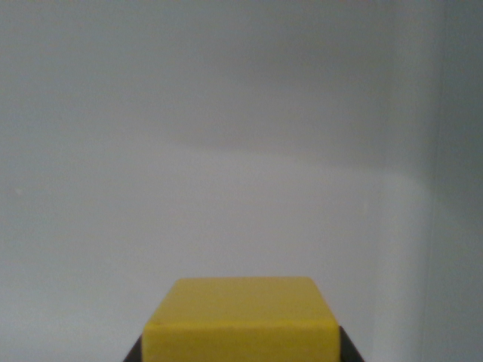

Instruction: Pick yellow cube

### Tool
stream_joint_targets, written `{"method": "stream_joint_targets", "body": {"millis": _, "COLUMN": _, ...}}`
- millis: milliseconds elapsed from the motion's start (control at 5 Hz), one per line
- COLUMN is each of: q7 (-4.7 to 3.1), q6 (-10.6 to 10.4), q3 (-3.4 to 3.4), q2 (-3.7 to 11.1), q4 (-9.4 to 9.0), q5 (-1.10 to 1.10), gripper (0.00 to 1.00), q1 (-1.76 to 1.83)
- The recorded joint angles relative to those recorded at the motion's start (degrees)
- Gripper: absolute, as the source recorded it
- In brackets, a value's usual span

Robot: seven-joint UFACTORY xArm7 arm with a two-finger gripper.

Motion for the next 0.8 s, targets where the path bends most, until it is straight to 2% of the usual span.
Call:
{"method": "stream_joint_targets", "body": {"millis": 200, "q7": 0.14, "q6": 2.59, "q3": -0.01, "q2": -1.04, "q4": 1.56, "q5": -0.2, "gripper": 1.0, "q1": 0.05}}
{"method": "stream_joint_targets", "body": {"millis": 400, "q7": 0.14, "q6": 2.59, "q3": -0.01, "q2": -1.04, "q4": 1.56, "q5": -0.2, "gripper": 1.0, "q1": 0.05}}
{"method": "stream_joint_targets", "body": {"millis": 600, "q7": 0.28, "q6": 5.27, "q3": -0.01, "q2": -2.12, "q4": 3.18, "q5": -0.4, "gripper": 1.0, "q1": 0.09}}
{"method": "stream_joint_targets", "body": {"millis": 800, "q7": 0.28, "q6": 5.27, "q3": -0.01, "q2": -2.12, "q4": 3.18, "q5": -0.4, "gripper": 1.0, "q1": 0.09}}
